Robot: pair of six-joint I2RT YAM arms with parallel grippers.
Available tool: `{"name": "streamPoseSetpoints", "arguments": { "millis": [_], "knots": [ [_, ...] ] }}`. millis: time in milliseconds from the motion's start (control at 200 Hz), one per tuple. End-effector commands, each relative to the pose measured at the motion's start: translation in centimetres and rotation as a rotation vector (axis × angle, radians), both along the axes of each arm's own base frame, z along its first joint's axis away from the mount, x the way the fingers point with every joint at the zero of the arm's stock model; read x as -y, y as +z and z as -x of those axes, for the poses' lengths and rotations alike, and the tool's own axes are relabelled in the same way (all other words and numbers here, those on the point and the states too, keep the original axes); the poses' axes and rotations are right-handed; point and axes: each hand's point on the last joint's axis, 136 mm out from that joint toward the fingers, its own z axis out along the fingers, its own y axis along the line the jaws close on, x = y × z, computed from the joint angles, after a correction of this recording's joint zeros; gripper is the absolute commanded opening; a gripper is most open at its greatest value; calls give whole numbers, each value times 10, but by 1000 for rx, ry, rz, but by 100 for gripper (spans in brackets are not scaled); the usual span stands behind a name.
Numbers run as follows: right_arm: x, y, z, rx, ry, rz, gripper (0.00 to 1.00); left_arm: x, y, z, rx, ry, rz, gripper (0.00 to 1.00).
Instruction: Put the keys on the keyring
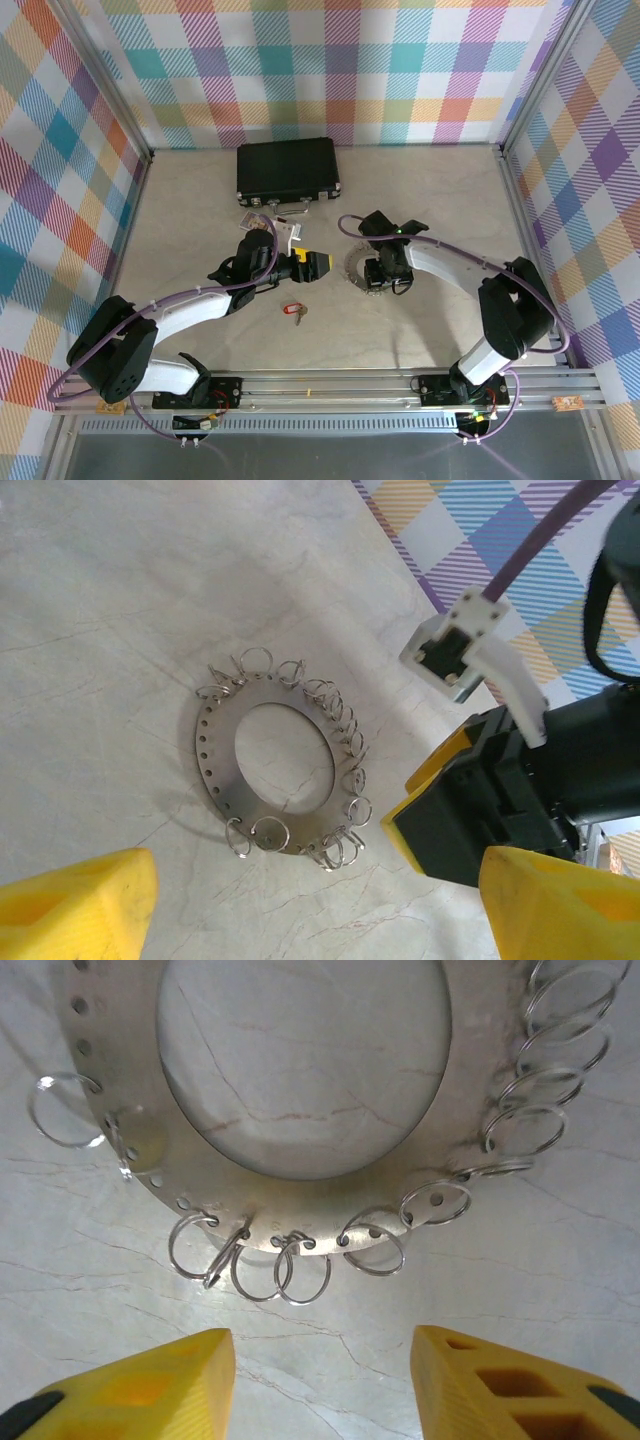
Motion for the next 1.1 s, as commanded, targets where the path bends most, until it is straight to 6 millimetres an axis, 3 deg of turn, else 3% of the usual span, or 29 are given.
{"name": "streamPoseSetpoints", "arguments": {
  "millis": [0,225,490,1095],
  "knots": [
    [0,-4,8,-53,38,5,46,-4,9,4,33,-16,9,83],
    [1,-17,9,-74,43,28,37,-2,12,4,39,-24,27,83],
    [-2,-35,14,-104,60,44,35,-3,16,6,48,-30,31,83],
    [-2,-37,5,-72,92,107,27,0,11,6,38,-37,39,83]
  ]
}}
